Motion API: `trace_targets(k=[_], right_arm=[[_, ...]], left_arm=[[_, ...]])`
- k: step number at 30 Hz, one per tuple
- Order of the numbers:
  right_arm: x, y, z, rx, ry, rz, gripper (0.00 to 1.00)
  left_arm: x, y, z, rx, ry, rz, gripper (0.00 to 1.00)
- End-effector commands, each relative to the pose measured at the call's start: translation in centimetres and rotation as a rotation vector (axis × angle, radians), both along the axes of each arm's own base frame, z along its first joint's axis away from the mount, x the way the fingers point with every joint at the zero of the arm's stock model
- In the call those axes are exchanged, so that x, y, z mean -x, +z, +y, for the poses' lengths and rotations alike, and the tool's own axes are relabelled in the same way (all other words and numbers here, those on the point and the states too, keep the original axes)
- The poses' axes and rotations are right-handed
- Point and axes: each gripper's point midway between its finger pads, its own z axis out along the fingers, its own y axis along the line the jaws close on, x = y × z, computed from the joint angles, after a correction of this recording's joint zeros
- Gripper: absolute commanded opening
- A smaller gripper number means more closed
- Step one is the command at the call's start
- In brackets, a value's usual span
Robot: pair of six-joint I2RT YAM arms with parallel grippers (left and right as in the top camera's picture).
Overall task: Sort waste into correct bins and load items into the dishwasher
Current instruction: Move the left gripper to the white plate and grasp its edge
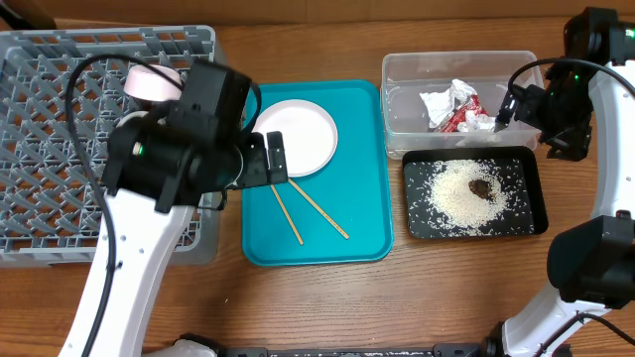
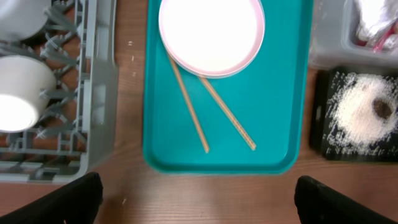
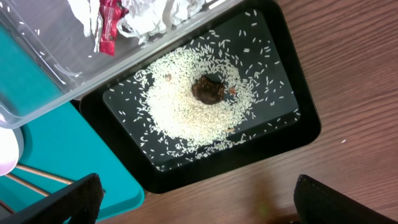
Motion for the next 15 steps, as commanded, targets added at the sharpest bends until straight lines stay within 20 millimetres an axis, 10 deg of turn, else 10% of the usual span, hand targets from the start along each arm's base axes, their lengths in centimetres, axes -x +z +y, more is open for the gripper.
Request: trace_targets(k=[1, 8, 15], right_arm=[[0.2, 1.5, 0.0, 0.004, -0.003, -0.048, 1.00], [0.2, 1.5, 0.0, 0.004, -0.003, -0.048, 1.00], [0.2, 1.5, 0.0, 0.003, -0.003, -0.048, 1.00]], left_arm=[[-0.1, -1.6, -0.2, 0.005, -0.011, -0.044, 1.00], [-5.6, -3.7, -6.6, -0.111, -0.483, -0.222, 0.98], [-10.6, -13.4, -12.0, -0.188, -0.674, -0.138, 0.93]])
